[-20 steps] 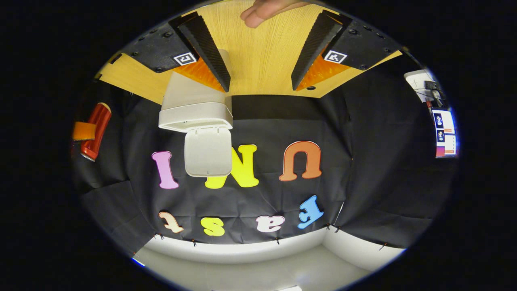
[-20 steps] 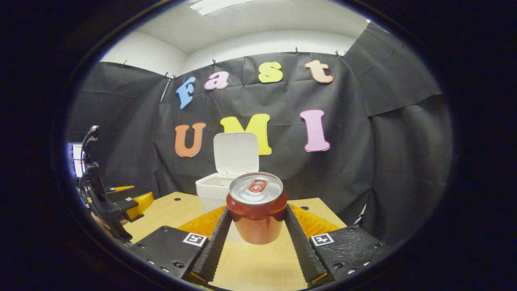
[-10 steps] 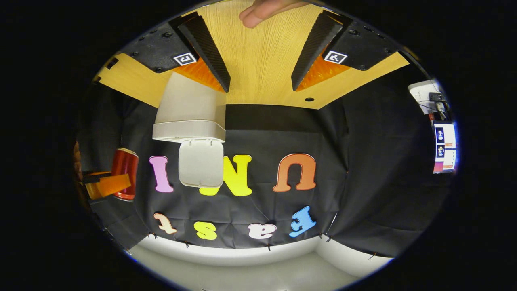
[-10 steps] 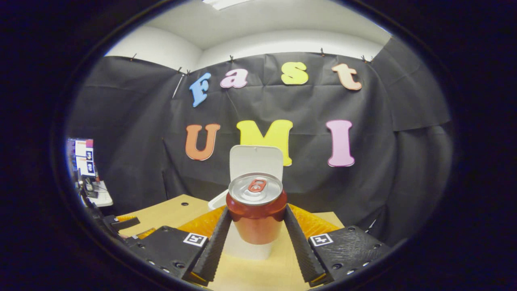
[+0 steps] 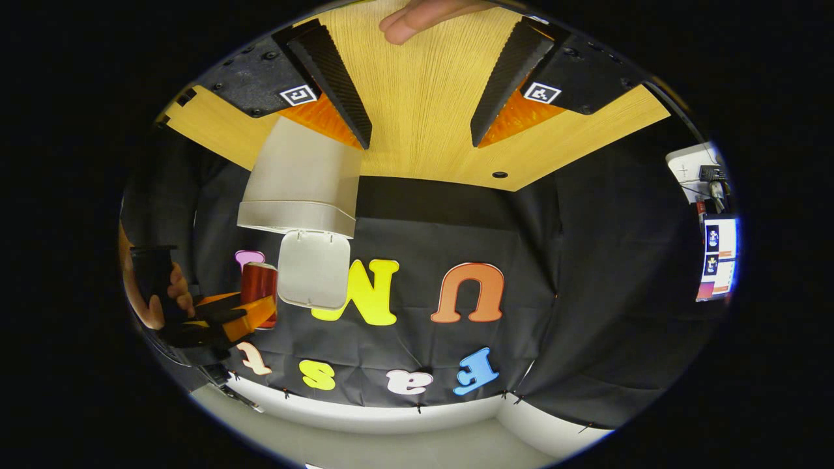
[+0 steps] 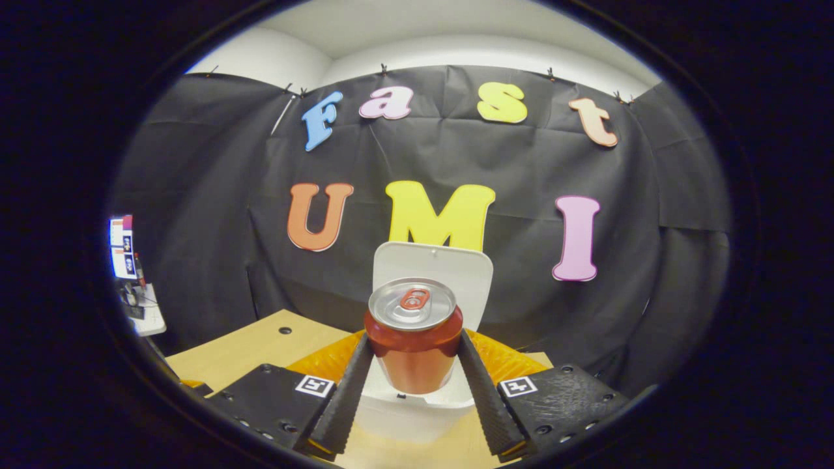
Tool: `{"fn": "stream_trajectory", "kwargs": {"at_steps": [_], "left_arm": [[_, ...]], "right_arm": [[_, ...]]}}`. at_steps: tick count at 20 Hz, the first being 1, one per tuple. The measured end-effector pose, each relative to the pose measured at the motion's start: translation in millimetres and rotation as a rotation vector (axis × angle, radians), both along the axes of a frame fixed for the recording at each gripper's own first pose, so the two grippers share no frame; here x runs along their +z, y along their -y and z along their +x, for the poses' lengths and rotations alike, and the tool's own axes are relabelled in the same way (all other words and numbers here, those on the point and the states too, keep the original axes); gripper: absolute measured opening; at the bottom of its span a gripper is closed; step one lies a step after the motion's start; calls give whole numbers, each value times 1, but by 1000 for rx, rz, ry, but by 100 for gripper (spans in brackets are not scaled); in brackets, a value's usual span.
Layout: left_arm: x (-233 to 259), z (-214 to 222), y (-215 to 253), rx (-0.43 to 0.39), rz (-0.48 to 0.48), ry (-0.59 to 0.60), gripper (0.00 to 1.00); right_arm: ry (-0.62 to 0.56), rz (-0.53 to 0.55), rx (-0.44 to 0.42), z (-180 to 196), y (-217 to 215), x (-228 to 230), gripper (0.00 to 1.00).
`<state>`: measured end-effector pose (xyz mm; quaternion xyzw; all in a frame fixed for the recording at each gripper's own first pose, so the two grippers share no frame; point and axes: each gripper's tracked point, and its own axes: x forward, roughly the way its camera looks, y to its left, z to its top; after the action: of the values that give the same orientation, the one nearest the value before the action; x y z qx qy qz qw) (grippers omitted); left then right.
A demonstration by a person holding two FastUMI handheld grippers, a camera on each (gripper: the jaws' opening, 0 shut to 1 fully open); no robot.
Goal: Press the lid of the desktop garbage bin to open it, pick up the crumpled paper on the desktop and throw it into the bin, then pick up the pop can on the desktop and drop it into the bin, and finally close the garbage bin lid.
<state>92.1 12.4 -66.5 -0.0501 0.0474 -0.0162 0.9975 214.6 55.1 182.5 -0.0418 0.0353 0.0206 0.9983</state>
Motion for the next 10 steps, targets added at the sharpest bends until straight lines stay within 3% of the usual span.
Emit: {"fn": "stream_trajectory", "kwargs": {"at_steps": [4, 10], "left_arm": [[0, 1, 1, -16, 5, 2, 99], [-3, 2, 1, -25, 26, -2, 99]], "right_arm": [[-43, -5, -43, 45, -1, -10, 78], [-112, 45, -52, 77, -3, -37, 77]]}}
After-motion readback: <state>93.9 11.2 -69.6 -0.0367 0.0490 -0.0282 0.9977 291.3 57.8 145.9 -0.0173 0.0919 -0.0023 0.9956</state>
